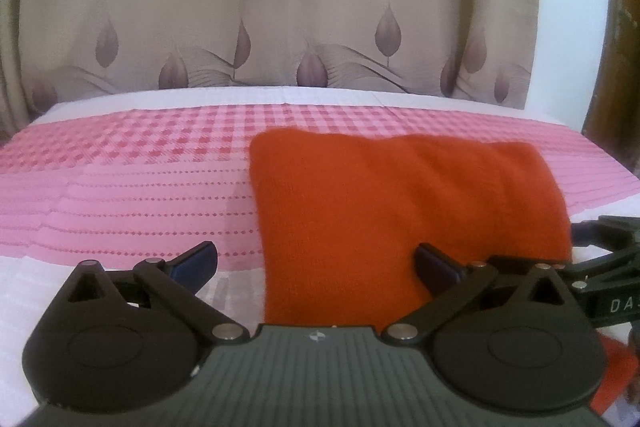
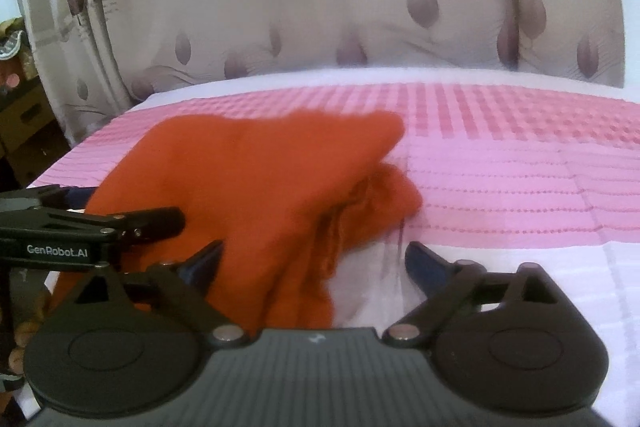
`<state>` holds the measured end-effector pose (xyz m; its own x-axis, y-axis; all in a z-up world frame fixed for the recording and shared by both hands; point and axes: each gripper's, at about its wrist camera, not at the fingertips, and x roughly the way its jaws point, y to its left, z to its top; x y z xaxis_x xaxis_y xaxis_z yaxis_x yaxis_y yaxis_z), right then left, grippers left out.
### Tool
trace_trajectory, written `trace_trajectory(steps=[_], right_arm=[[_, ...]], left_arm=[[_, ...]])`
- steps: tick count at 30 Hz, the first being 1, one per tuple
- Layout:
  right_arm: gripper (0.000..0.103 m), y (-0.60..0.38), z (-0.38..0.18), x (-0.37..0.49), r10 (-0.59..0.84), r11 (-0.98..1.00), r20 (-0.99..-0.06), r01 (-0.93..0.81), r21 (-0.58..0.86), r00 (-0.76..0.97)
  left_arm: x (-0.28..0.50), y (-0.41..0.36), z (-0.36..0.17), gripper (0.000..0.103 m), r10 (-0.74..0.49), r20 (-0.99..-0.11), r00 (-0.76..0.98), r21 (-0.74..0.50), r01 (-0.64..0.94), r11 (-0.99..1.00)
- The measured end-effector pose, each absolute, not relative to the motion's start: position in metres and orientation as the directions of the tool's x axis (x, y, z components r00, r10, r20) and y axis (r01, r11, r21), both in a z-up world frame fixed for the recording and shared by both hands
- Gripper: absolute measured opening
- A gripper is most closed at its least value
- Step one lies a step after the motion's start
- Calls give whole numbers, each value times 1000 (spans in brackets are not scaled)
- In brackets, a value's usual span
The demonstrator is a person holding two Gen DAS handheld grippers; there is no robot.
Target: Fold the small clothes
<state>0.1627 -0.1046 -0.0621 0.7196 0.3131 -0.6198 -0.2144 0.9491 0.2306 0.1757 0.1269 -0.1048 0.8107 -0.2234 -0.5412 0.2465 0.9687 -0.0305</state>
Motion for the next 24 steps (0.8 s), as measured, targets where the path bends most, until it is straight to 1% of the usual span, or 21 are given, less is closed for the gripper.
trace_trajectory(steps=[2,6,7,8,9,10,12,14,15,19,21,24], right_arm=[[97,-106,-59,159,298,954,-609,-200,226,735],[97,-107,-42,136,235,970,-549,-158,184,802],[97,-106,-37,131,222,974,-539,-153,169,813],[98,-105,-31,123,204,978,-525,-147,150,826],[102,-104,-27,117,187,981,-513,-138,133,838],[103,-102,-22,110,164,986,-499,-123,114,851],[103,-100,-15,93,127,991,-471,-96,90,873],[103,-99,-11,78,117,992,-446,-81,100,887],[103,-99,-8,73,110,992,-436,-72,104,893],[103,-97,5,48,68,994,-380,-30,104,923],[103,-97,14,39,86,992,-366,-47,115,926],[103,-99,27,28,112,989,-342,-69,133,933]], left_arm=[[174,126,-104,103,-220,-530,819,-17,248,968],[166,126,-100,103,-196,-498,845,19,236,971],[162,126,-98,103,-183,-483,856,32,226,974],[160,126,-96,103,-167,-471,866,44,212,976],[157,126,-93,103,-147,-460,876,55,194,980],[153,126,-90,103,-126,-447,886,65,173,983],[144,127,-84,103,-88,-427,900,85,136,987],[136,126,-76,103,-36,-418,908,119,94,988],[131,126,-71,103,-32,-409,912,132,94,987],[104,133,-46,103,-37,-326,945,118,80,990],[91,134,-31,103,-28,-300,954,103,62,993],[69,132,-11,103,-23,-224,974,103,47,994]])
